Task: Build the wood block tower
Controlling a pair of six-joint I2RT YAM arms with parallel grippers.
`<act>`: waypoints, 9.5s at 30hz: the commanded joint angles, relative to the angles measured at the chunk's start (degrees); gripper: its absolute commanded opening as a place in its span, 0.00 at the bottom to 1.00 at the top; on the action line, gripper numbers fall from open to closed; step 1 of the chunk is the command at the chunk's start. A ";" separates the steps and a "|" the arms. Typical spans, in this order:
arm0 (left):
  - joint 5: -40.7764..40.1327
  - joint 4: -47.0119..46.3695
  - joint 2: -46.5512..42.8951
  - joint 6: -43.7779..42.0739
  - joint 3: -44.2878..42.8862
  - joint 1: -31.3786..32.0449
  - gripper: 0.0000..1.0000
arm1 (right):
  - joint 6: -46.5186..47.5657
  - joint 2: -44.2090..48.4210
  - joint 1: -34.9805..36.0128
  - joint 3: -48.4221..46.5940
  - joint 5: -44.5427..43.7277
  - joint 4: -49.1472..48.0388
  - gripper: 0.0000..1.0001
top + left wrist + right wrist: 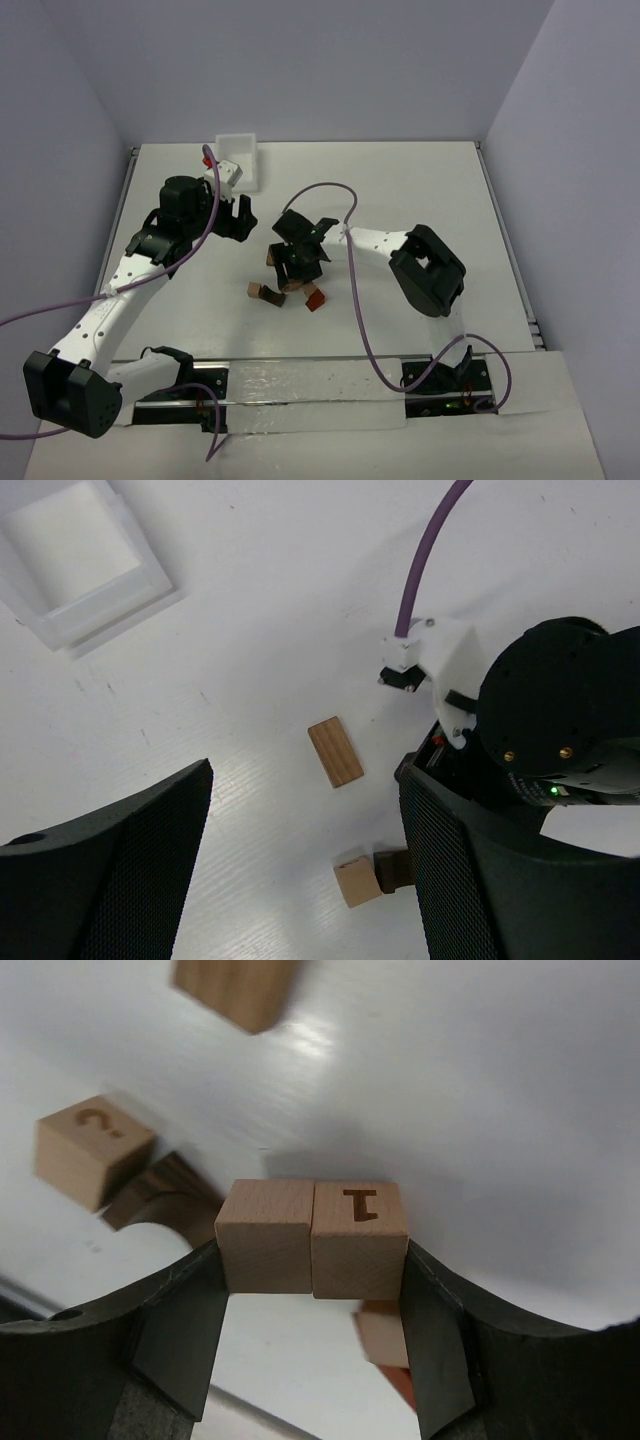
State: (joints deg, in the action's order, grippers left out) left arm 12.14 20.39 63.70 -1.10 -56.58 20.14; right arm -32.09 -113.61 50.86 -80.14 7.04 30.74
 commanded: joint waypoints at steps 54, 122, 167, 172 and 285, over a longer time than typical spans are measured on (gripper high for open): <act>-4.65 -0.21 0.48 0.68 -2.20 -0.54 0.88 | -4.56 -4.63 -6.95 -10.38 -16.51 9.94 1.00; -14.66 -1.35 38.67 5.79 -3.83 10.76 0.46 | 9.29 26.91 -29.90 1.27 -20.71 4.63 1.00; 1.09 -18.92 27.45 -11.38 10.42 6.30 0.65 | 10.56 28.76 -31.17 4.25 -17.46 1.87 1.00; 1.10 -19.70 27.91 -12.34 10.52 7.69 0.62 | 10.56 28.50 -31.20 4.20 -17.33 1.87 1.00; 20.63 10.02 42.66 -41.43 -22.79 16.78 0.62 | 22.34 27.83 -52.08 10.70 9.84 0.20 1.00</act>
State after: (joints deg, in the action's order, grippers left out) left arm 30.26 30.02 108.42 -41.60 -77.67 36.08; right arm -9.52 -87.00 -0.91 -69.76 16.16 33.25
